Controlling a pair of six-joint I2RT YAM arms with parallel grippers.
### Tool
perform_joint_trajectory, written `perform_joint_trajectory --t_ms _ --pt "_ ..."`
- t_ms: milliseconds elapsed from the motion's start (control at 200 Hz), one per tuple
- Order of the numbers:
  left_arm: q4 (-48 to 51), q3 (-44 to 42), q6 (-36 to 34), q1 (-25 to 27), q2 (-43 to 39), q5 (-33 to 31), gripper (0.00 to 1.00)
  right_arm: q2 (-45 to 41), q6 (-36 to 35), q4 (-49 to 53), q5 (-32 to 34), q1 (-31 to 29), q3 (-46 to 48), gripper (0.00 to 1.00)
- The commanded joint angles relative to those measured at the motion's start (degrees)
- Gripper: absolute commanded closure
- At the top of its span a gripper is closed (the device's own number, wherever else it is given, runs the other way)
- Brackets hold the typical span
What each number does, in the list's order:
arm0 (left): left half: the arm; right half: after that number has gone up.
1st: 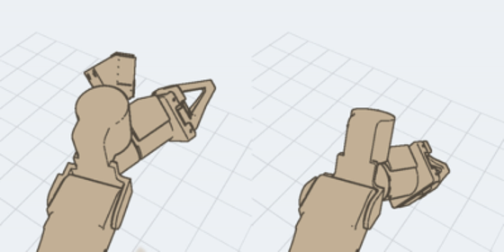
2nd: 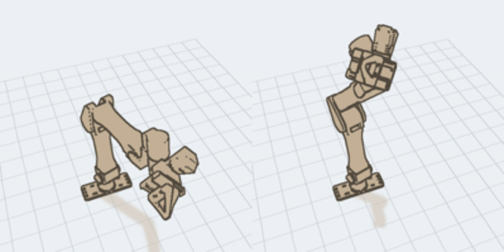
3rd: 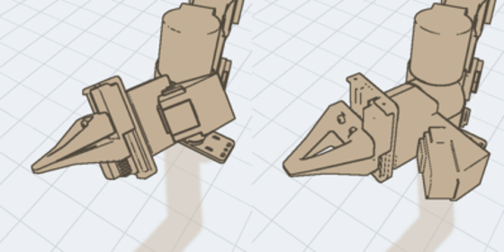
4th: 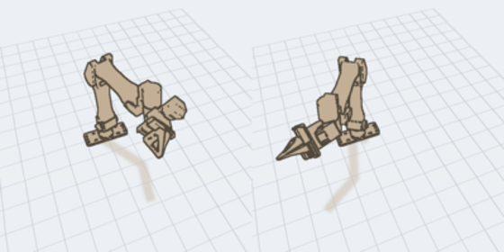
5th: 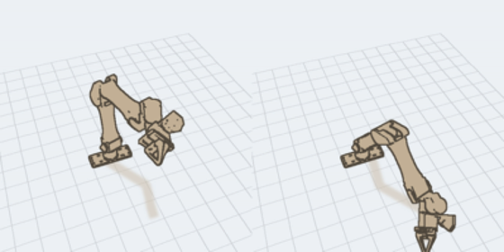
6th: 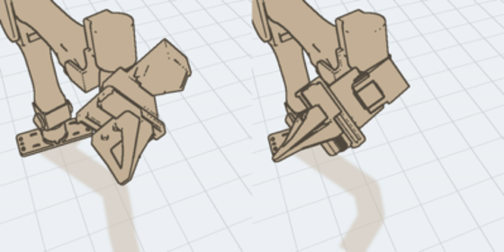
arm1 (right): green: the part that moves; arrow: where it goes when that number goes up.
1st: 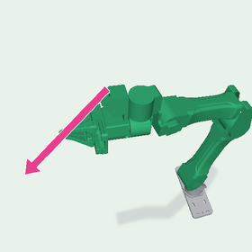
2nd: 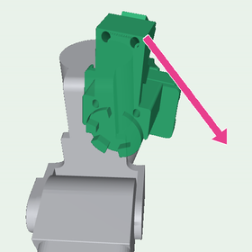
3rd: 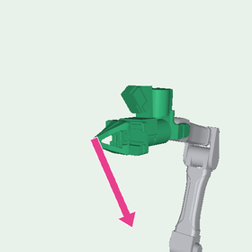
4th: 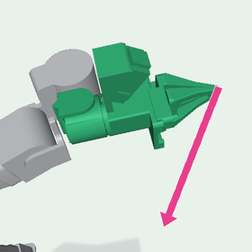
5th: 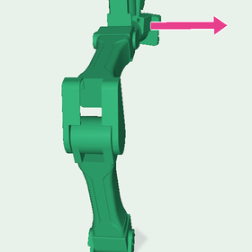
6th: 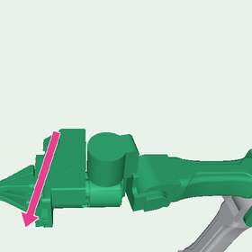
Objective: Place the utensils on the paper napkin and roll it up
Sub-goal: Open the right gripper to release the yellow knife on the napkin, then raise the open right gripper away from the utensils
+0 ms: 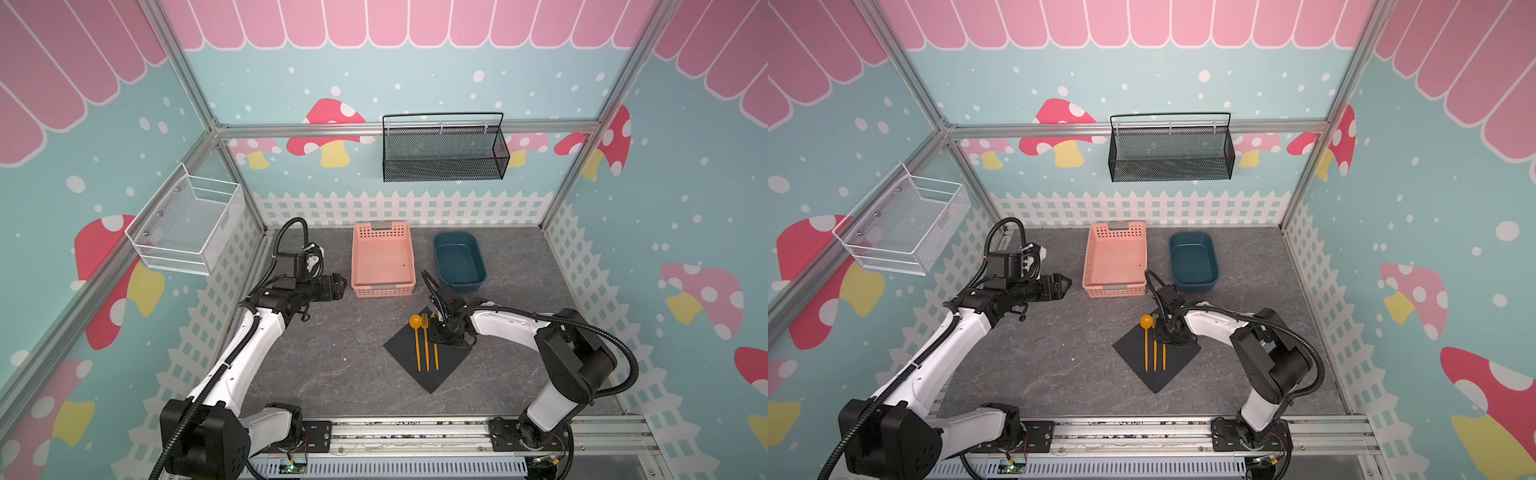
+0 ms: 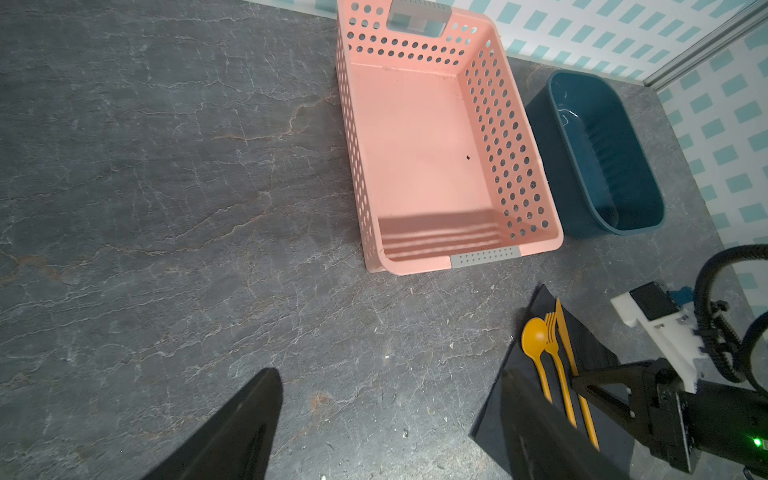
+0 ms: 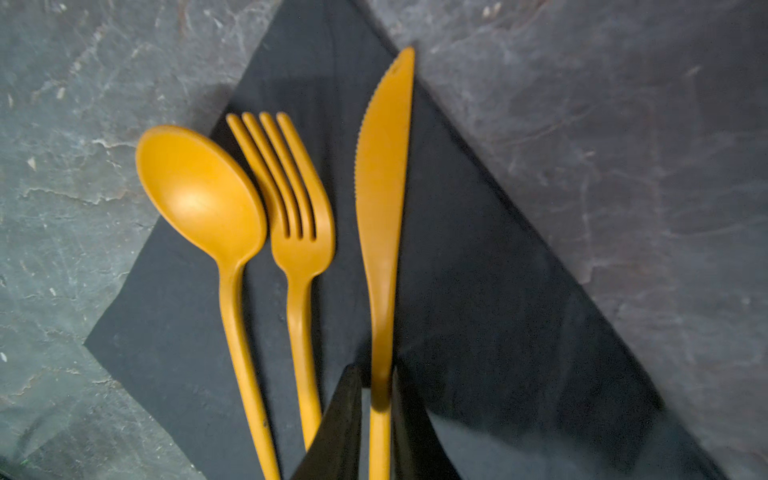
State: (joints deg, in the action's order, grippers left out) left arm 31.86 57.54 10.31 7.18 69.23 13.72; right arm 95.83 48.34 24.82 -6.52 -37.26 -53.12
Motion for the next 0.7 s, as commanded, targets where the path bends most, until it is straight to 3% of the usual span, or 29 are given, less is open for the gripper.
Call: perform_joint_trajectory --t_ms 0,445,690 --pt "-0.6 -0.2 0.1 -0.3 0.3 0.2 0.16 0.2 0.5 0.2 0.3 -0.5 -1.1 0.81" --pt "-0.6 -0.1 0.2 -0.4 0.4 0.5 0.16 -2.2 0.5 3.1 1.7 -0.6 -2.9 0.67" --pt "-0.6 -0.2 0.3 -0.3 0.4 0.7 0.16 -1.0 -0.2 3.2 0.9 -0.7 -3.9 0.50"
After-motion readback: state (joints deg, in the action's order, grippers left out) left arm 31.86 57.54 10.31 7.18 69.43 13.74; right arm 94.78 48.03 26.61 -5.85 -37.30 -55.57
